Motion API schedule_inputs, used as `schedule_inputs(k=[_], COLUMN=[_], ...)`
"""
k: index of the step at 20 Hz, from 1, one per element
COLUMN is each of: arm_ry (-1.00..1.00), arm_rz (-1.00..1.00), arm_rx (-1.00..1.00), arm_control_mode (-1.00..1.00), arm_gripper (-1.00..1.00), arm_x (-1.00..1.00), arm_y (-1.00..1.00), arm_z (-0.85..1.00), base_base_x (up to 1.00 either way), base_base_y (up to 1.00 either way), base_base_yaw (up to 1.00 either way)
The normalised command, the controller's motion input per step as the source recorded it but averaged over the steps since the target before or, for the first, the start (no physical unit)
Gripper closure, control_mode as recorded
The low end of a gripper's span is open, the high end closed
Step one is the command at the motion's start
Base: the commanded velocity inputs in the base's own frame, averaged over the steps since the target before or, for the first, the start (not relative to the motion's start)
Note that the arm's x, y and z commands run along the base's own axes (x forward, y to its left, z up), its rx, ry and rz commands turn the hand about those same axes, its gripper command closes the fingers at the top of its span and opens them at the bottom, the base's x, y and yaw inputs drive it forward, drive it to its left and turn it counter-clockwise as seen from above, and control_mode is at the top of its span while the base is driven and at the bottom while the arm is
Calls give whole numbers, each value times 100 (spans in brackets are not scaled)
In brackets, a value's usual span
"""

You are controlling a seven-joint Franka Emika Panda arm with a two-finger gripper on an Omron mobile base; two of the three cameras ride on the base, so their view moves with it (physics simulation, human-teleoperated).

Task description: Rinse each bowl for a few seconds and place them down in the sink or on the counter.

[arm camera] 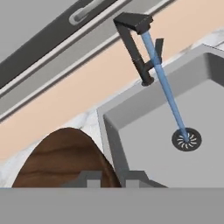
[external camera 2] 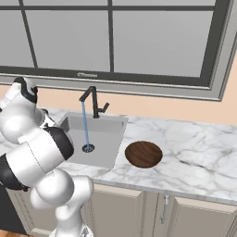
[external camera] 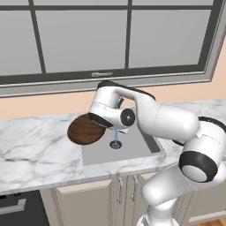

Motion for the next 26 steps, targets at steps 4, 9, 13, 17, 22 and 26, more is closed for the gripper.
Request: schedule_inputs(k=[4, 9, 13, 17, 22, 26], arm_ry=[13, 18, 22, 22, 12, 2], arm_rz=[-5, -5, -6, -6, -6, -4], arm_rx=[-10, -11, -11, -10, -10, -12], arm_control_mode=[-100, -100, -100, -100, -100, -100], arm_gripper=[100, 100, 100, 100, 100, 100], arm_x=[-20, -12, -5, 0, 0, 0], arm_y=[79, 75, 64, 54, 52, 53], arm_z=[17, 10, 1, 0, -5, -4], base_base_x=[0, 0, 0, 0, 0, 0], base_base_y=[0, 0, 0, 0, 0, 0], base_base_yaw=[0, 0, 0, 0, 0, 0])
